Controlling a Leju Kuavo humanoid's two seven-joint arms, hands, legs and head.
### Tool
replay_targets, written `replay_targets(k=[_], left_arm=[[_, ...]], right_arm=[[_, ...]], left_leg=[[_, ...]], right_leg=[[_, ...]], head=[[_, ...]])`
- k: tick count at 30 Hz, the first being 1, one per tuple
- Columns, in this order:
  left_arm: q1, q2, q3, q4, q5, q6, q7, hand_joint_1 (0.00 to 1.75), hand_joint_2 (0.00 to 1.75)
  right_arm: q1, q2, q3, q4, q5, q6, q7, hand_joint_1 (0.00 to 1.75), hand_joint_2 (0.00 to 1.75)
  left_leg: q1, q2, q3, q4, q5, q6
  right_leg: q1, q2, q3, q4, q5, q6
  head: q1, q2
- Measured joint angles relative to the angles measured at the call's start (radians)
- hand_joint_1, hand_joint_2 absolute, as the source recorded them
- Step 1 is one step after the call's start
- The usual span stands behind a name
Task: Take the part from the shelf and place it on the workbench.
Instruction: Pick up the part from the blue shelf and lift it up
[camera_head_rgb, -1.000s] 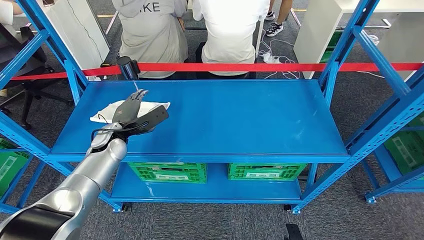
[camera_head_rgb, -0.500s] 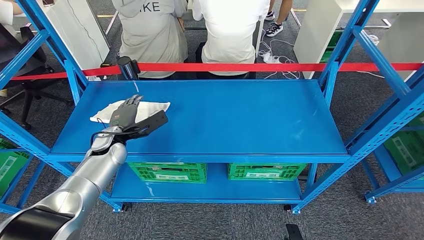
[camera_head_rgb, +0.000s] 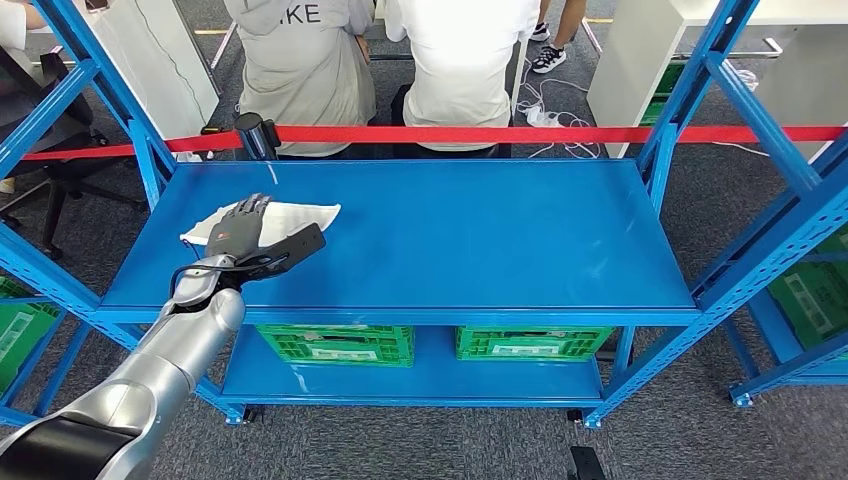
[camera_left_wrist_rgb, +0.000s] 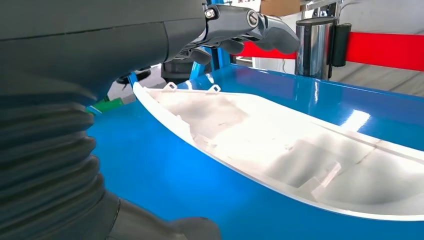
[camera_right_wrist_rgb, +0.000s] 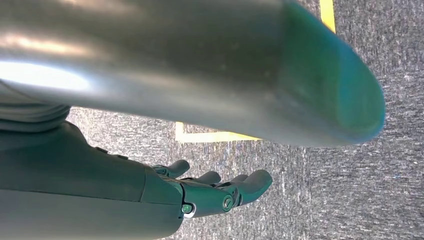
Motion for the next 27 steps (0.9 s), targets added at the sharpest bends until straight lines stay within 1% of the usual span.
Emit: replay_targets(k=[13, 27], left_arm=[[0.000, 0.015, -0.002, 0.002, -0.044, 0.000, 0.026, 0.00, 1.75], [0.000, 0.036, -0.014, 0.003, -0.097, -0.014, 0.077, 0.00, 1.75]], right_arm=[[-0.001, 0.000, -0.005, 0.000, 0.014, 0.000, -0.008, 0.00, 0.00], [-0.002, 0.000, -0.006, 0.000, 0.018, 0.000, -0.011, 0.00, 0.00]], left_leg=[[0.000, 0.000, 0.000, 0.000, 0.000, 0.000], [0.000, 0.000, 0.000, 0.000, 0.000, 0.000]], right_leg=[[0.000, 0.000, 0.000, 0.000, 0.000, 0.000], [0.000, 0.000, 0.000, 0.000, 0.000, 0.000]], head=[[0.000, 0.000], [0.000, 0.000]])
